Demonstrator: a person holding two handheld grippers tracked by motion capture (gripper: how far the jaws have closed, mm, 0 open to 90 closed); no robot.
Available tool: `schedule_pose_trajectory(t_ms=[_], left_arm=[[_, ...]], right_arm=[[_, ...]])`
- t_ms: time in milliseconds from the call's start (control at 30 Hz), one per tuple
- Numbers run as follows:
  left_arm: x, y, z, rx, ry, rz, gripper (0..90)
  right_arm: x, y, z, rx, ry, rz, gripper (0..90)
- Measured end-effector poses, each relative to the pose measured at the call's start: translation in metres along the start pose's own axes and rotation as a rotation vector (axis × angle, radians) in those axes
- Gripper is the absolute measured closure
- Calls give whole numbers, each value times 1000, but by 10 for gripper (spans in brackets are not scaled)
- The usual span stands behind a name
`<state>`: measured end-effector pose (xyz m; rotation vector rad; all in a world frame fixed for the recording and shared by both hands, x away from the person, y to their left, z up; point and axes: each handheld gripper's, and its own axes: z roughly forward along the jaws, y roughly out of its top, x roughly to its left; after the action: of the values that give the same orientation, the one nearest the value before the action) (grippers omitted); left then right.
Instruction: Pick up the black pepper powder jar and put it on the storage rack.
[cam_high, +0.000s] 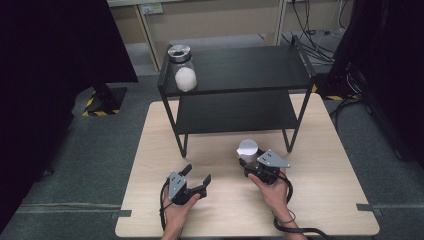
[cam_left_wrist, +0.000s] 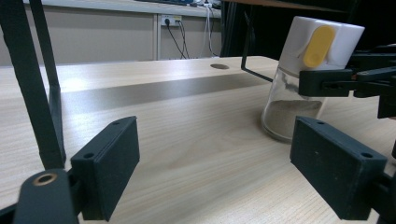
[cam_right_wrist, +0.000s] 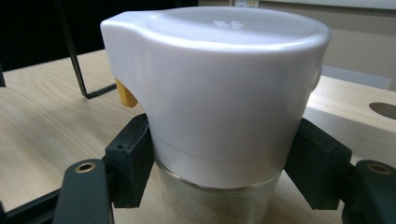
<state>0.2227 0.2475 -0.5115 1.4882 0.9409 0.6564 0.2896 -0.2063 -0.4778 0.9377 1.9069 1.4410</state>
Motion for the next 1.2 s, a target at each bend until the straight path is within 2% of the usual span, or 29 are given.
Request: schedule_pose_trajectory(t_ms=[233, 400, 533, 933, 1200], left_arm=[[0, 0, 0, 0, 1, -4, 151], [0, 0, 0, 0, 1, -6, 150], [1, 0, 0, 0, 2, -13, 150], [0, 0, 0, 0, 6, -11, 150], [0, 0, 0, 0, 7, -10, 150]], right_arm=[[2, -4, -15, -71, -18, 10, 307], [1, 0, -30, -112, -33, 3, 307], [2, 4, -45, -152, -62, -6, 307], [-7, 18, -76, -206, -106, 0, 308], [-11, 38, -89, -254, -129, -11, 308]])
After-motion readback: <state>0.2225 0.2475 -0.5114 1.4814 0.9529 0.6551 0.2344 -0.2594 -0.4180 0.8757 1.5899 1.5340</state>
